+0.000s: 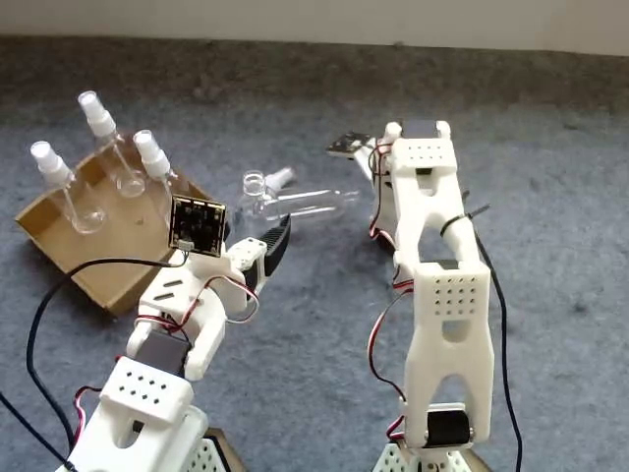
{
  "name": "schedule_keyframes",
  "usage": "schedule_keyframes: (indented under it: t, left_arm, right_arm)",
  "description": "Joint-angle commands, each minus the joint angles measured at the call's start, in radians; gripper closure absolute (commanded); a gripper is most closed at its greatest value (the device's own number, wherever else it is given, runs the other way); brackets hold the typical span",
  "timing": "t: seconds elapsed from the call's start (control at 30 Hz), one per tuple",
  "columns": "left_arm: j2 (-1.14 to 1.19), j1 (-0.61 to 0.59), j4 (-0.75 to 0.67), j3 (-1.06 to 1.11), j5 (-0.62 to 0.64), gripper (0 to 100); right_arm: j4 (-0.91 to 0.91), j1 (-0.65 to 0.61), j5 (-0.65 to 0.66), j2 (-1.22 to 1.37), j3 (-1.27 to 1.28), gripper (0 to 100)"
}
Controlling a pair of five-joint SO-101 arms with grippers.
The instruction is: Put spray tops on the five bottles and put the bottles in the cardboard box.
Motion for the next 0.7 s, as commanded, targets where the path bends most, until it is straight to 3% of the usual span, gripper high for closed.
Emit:
schedule_keyframes:
  t: [0.0,0.33,0.57,0.67]
  left_arm:
    - [-0.015,-0.002,-0.023,0.002,0.005,89]
    - [-0.018,-0.002,-0.023,0.002,0.005,89]
    - [-0.018,-0.002,-0.023,0.002,0.005,89]
    - [-0.018,-0.002,-0.023,0.002,0.005,89]
  right_arm:
    - [0.016,-0.018,-0.006,-0.015,0.012,86.8]
    - [0.015,-0.038,-0.009,-0.008,0.001,80.0]
    - [0.013,-0.035,-0.009,-0.008,0.001,80.7]
    - [-0.016,-0.033,-0.009,-0.007,0.001,86.5]
